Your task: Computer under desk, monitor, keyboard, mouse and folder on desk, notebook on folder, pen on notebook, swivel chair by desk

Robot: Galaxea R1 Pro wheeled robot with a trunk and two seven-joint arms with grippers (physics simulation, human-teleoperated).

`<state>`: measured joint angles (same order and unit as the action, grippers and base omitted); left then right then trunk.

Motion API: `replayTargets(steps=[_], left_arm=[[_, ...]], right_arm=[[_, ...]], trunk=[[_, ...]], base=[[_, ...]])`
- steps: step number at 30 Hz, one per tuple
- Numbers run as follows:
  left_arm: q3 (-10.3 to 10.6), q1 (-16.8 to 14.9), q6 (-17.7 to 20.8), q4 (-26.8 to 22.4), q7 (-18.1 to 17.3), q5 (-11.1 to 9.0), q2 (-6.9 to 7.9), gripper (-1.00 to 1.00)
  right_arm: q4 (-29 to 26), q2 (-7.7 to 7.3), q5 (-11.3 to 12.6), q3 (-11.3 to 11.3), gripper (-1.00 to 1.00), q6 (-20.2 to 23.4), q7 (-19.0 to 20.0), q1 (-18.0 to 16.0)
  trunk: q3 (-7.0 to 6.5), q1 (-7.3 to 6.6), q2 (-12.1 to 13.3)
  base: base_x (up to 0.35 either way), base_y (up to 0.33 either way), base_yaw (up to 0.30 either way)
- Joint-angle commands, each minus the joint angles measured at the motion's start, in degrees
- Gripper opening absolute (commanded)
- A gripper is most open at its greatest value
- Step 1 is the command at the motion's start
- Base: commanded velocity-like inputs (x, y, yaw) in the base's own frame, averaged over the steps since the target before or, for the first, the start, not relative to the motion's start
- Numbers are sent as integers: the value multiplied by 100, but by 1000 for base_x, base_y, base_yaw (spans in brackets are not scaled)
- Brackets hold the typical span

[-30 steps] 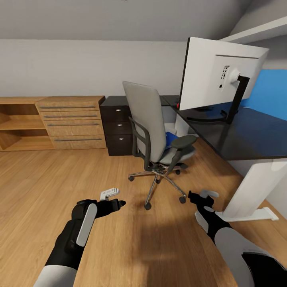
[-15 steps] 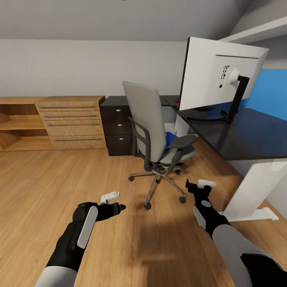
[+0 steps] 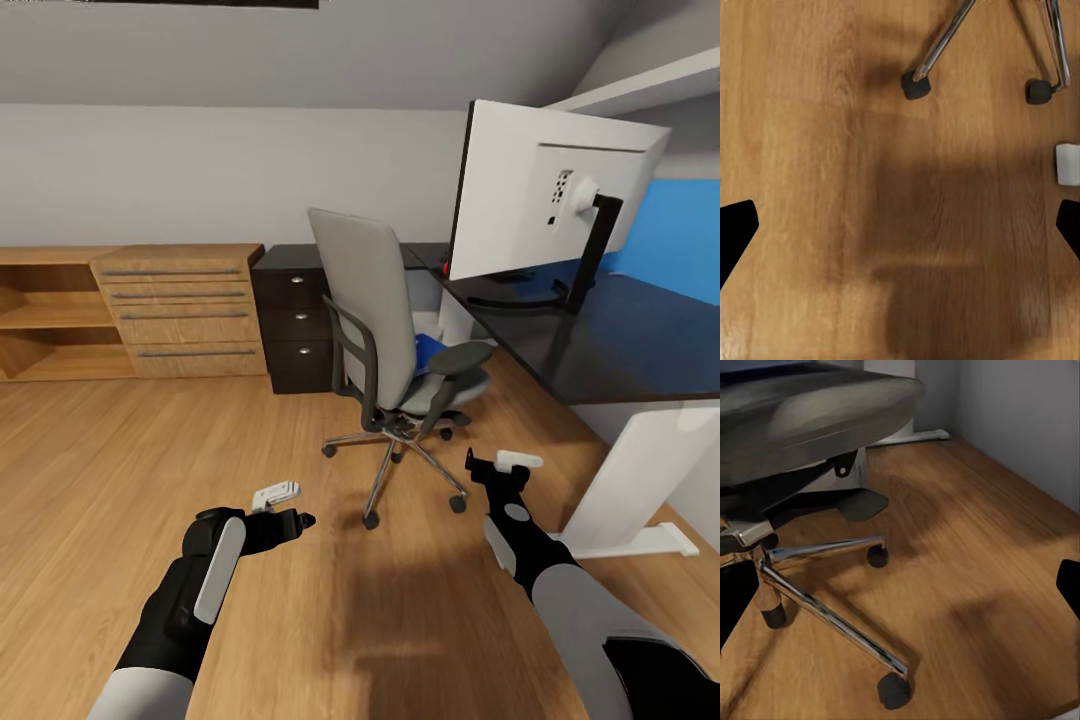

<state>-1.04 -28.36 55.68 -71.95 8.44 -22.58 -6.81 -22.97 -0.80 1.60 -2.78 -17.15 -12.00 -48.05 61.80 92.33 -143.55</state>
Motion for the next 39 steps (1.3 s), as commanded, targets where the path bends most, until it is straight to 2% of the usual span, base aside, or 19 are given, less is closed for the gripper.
replayTargets(steps=[1, 7, 20, 28, 34, 39], left_arm=[[-10, -3, 25, -4, 52, -62, -5, 100], [-10, -3, 23, 18, 46, -62, -5, 100], [-14, -3, 22, 37, 35, -62, 4, 100], [-25, -3, 24, 64, 35, -66, 49, 100], [-416, -3, 31, -125, 37, -89, 57, 100], [-485, -3, 31, -165, 35, -89, 57, 100]], right_arm=[[6, 1, 17, -7, 100, -42, -2, -3], [22, 1, 16, -11, 100, -59, 3, -3], [55, 1, 17, -11, 100, -60, 3, -3], [365, -7, 20, 10, 100, -39, 6, -3], [453, -8, 25, 14, 100, -20, 13, -3], [460, -8, 23, 14, 100, -17, 14, -3]], trunk=[[3, -1, -2], [-3, -1, -2], [-3, -1, -2], [-3, -1, -2], [129, 14, -10], [240, 27, -17]], base=[[0, 0, 0], [13, -4, 0], [151, -100, 0], [92, -92, 0], [4, -5, 0], [0, 0, 0]])
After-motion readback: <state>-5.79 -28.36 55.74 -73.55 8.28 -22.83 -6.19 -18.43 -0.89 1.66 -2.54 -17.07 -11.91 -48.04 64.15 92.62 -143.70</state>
